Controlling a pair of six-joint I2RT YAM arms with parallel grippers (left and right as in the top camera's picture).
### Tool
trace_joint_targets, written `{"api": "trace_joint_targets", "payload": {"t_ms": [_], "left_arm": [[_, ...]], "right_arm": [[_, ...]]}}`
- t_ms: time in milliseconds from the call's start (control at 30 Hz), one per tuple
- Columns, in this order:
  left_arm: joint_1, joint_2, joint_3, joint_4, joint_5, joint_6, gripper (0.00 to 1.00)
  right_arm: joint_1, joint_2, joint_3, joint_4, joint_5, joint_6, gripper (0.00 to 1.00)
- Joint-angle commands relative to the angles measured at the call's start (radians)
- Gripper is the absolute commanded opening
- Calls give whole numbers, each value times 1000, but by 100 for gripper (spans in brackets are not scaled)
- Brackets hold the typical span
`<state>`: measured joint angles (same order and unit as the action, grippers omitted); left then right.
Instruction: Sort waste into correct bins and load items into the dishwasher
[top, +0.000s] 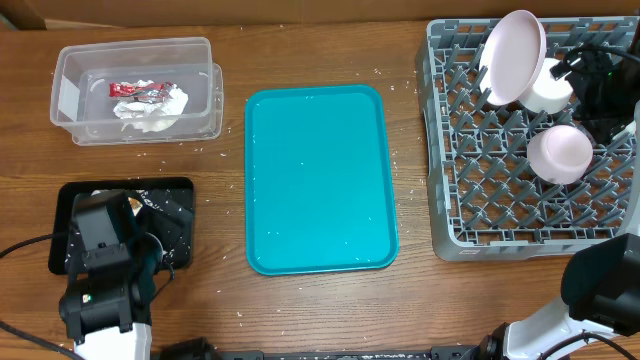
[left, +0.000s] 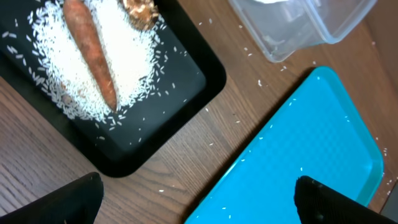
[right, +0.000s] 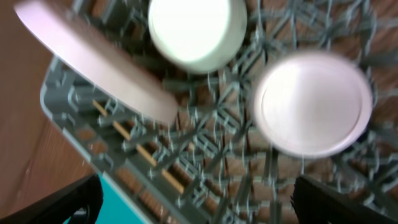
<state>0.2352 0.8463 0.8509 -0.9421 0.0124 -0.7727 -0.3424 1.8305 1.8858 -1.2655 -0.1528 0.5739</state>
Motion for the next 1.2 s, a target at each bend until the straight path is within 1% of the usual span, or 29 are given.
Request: {"api": "trace_joint_targets", "payload": {"t_ms": [0,67,133,233,267,333,367,400,433,467,600,833,1000,1167], "left_arm": [[-2,46,-10,4,6,-40,100],[-2,79,-10,4,6,-40,100],[-2,113,-10,4,7,-40,100],[-2,162,-10,4,7,-40,100],[-2,190,-10,4,6,-40,100],[-2,219,-10,4,6,-40,100],[-2,236,-10,4,6,-40,100],[-2,253,-10,5,6,-40,100],[-2,269,-10,5,6,-40,100],[-2,305,-10,5,7,-40,100],[-2,366,-10,5,7,-40,100],[-2,457,-10,5,6,-40,100],[-2,497,-10,5,6,-40,100],[-2,510,-10,5,6,-40,100]], "right_arm": [[1,-24,19,-19,-158,-77,100],[10,-39,19,-47,-205,-161,100],[39,-81,19,-109,-199,-219,100],[109,-150,18,-187,-115,-238,100],[166,-192,18,-231,3,-231,100],[232,-238,13,-268,148,-168,100],[294,-282,5,-294,276,-79,100],[353,-321,-7,-314,364,-21,100],[399,-352,-17,-325,399,-5,100],[498,-412,-40,-342,406,0,100],[635,-482,-88,-356,422,-5,100],[646,-482,-88,-423,399,-4,100],[650,-539,-88,-370,396,-4,100],[657,-645,-89,-303,396,-5,100]]}}
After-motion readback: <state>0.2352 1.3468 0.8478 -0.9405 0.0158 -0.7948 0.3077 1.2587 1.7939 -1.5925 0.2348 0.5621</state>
